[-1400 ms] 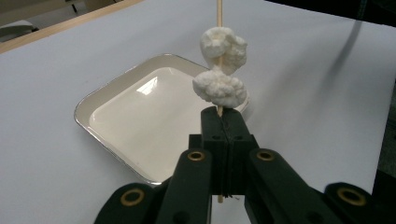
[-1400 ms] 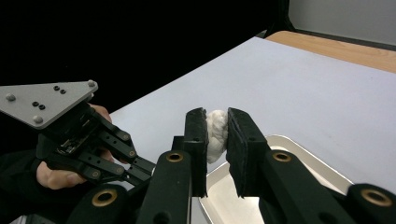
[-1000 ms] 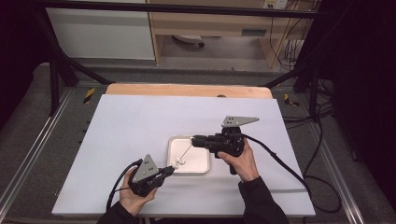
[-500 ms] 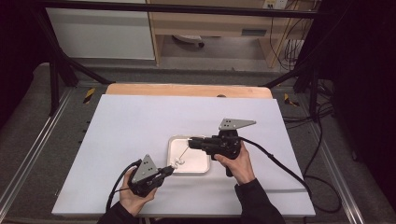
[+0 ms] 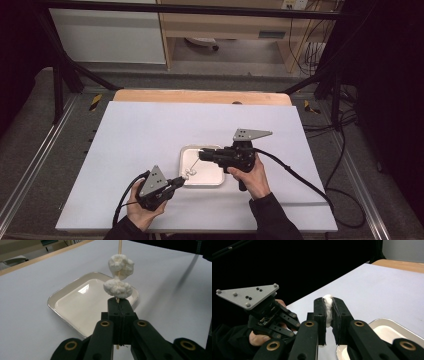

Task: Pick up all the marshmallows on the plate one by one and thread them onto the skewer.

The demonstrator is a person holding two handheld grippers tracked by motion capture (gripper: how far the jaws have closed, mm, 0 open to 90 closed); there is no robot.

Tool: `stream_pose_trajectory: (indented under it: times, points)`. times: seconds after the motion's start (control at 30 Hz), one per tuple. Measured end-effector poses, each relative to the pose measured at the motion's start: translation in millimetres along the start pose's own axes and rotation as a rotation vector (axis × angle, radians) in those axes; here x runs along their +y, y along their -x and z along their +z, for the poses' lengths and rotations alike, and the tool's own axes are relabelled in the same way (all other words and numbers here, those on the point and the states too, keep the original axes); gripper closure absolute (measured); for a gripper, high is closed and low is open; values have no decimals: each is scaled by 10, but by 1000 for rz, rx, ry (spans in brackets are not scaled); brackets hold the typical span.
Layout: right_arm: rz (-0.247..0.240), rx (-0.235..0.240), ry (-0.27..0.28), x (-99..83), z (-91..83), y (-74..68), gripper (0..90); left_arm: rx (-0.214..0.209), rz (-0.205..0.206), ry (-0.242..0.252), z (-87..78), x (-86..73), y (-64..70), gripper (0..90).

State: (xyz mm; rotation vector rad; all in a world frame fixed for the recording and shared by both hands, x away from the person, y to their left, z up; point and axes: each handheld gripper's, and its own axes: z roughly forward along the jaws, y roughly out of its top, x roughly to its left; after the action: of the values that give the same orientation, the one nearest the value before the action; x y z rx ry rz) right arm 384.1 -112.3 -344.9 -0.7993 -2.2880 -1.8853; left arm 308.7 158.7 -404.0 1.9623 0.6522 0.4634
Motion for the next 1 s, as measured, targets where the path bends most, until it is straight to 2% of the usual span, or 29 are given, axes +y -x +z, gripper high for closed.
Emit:
stream_pose_trajectory:
  times: [0.6,0.73,1.0]
  points:
    - [-4,1,-4,-56,58,-8,826,6,1,-3,7,2,11,894]
    - [0,5,-1,-66,73,-10,826,-4,0,-11,18,-3,18,894]
    - [-6,1,-8,-78,75,-13,825,2,3,1,-5,8,8,895]
